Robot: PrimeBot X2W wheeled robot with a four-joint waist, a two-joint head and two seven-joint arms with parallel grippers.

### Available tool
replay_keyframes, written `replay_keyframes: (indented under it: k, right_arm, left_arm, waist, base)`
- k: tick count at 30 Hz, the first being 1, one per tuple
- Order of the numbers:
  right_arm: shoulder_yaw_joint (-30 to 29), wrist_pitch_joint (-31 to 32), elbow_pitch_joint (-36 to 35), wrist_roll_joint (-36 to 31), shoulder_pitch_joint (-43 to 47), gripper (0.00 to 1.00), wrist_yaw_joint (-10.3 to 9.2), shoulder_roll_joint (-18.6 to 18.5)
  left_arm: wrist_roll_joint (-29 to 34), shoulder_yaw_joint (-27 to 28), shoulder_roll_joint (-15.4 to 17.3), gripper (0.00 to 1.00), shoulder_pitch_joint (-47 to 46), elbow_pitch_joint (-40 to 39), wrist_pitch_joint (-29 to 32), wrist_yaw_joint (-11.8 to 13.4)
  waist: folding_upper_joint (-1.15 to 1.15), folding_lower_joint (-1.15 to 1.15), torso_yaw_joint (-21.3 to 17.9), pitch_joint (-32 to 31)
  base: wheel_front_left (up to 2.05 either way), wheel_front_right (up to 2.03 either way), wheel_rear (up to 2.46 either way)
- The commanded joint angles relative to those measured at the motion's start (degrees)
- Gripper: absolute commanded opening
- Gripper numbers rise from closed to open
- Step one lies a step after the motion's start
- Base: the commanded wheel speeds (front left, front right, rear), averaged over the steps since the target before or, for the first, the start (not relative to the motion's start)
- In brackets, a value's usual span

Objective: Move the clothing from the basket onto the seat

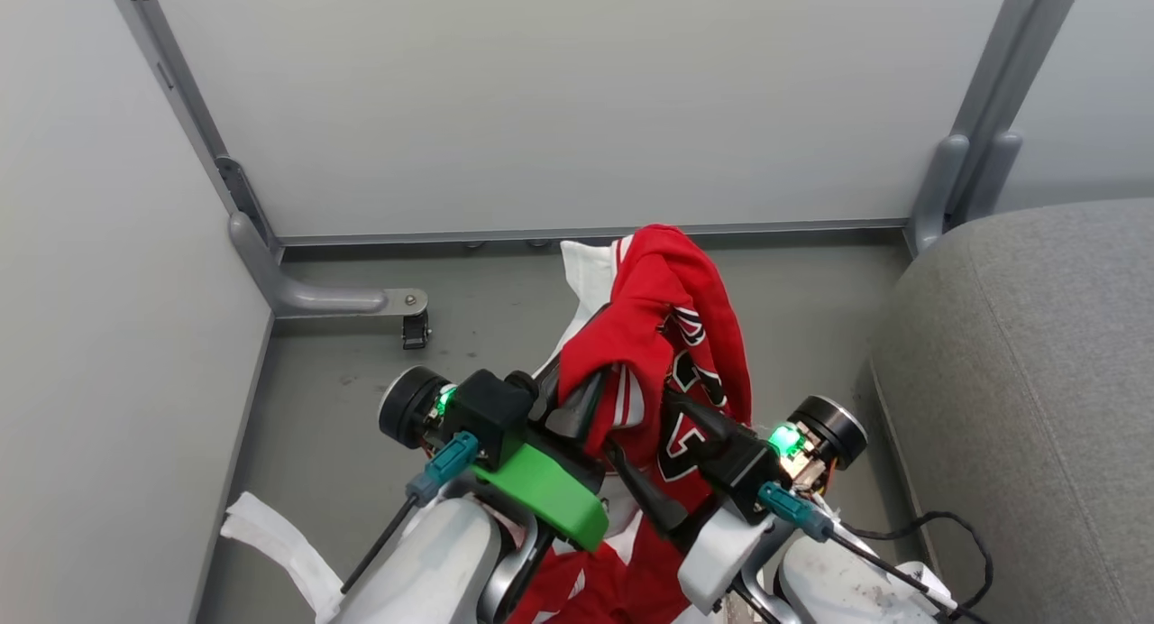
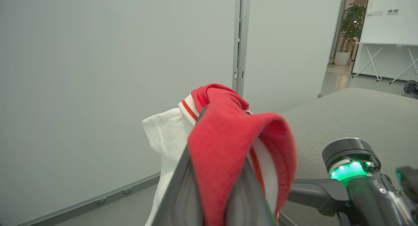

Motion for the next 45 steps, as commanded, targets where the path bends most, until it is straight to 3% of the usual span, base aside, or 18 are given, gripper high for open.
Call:
replay_keyframes:
  k: [1, 9, 10, 11, 12, 17, 18, 19, 20, 31, 42, 45]
  right_arm:
    - [-0.27, -0.26, 0.80, -1.01, -0.59, 1.00, -0.06, -0.05]
    - [-0.38, -0.26, 3.71, -1.18, -1.47, 1.00, -0.06, 0.37]
    - [-0.37, -0.26, 3.80, -0.69, -1.60, 0.91, -0.06, 0.34]
    - [-0.41, -0.26, 3.81, 0.25, -1.72, 0.58, -0.07, 0.33]
    - [-0.31, -0.26, 4.02, 0.72, -1.93, 0.00, -0.06, 0.34]
    - [-0.44, -0.27, 3.49, 3.04, -1.73, 0.00, -0.07, 0.36]
    - [-0.67, -0.26, 3.33, 3.16, -1.32, 0.00, -0.07, 0.30]
    - [-0.89, -0.26, 3.14, 3.39, -0.91, 0.00, -0.07, 0.28]
    - [-1.16, -0.26, 2.89, 3.69, -0.39, 0.00, -0.07, 0.28]
    - [-8.58, -0.27, -0.86, 2.46, 2.60, 0.00, -0.07, 0.33]
    - [-11.06, -0.27, -5.64, 1.46, 4.50, 0.00, -0.07, 0.39]
    - [-13.91, -0.27, -6.96, 0.97, 4.92, 0.00, -0.07, 0.27]
  left_arm:
    - [-0.58, -0.62, -0.04, 0.00, -1.21, -0.01, -0.04, 0.40]
    - [-3.88, -4.79, -0.07, 0.00, -1.67, -0.44, -0.04, 1.44]
    - [-4.34, -5.27, -0.06, 0.00, -1.69, -0.51, -0.04, 1.68]
    - [-5.10, -5.92, -0.07, 0.00, -1.71, -0.71, -0.04, 1.78]
    - [-5.63, -6.57, -0.07, 0.00, -1.83, -0.84, -0.04, 2.00]
    - [-6.81, -7.61, -0.07, 0.00, -2.24, -1.03, -0.04, 3.35]
    - [-6.71, -7.36, -0.07, 0.13, -2.28, -1.19, -0.04, 3.71]
    - [-6.50, -7.09, -0.08, 0.45, -2.26, -1.55, -0.04, 3.87]
    - [-6.24, -6.84, -0.08, 1.00, -2.18, -1.84, -0.04, 4.03]
    - [-2.89, -4.40, 0.39, 1.00, 0.71, -1.28, -0.03, 2.87]
    - [0.21, -0.65, 0.28, 1.00, 2.37, -0.65, -0.03, 1.36]
    - [0.97, -1.08, 0.16, 1.00, 1.52, -0.31, -0.03, 0.85]
  waist:
    - [0.00, 0.00, 1.05, -0.03]
    - [0.00, 0.00, 2.69, 0.06]
    - [0.00, 0.00, 2.82, 0.09]
    - [0.00, 0.00, 2.95, 0.12]
    - [0.00, 0.00, 3.03, 0.16]
    - [0.00, 0.00, 2.42, 0.37]
    - [0.00, 0.00, 1.97, 0.46]
    - [0.00, 0.00, 1.41, 0.55]
    - [0.00, 0.00, 0.61, 0.71]
    - [0.00, 0.00, -13.81, 2.47]
    - [0.00, 0.00, -30.95, 5.01]
    - [0.00, 0.00, -32.49, 6.33]
  base:
    - [0.00, 0.00, 0.00]
    - [0.00, 0.00, 0.00]
    - [0.00, 0.00, 0.00]
    - [0.00, 0.00, 0.00]
    - [0.00, 0.00, 0.00]
    - [0.00, 0.00, 0.00]
    - [0.00, 0.00, 0.00]
    - [0.00, 0.00, 0.00]
    - [0.00, 0.00, 0.00]
    - [0.00, 0.00, 0.00]
    - [0.00, 0.00, 0.00]
    - [0.00, 0.00, 0.00]
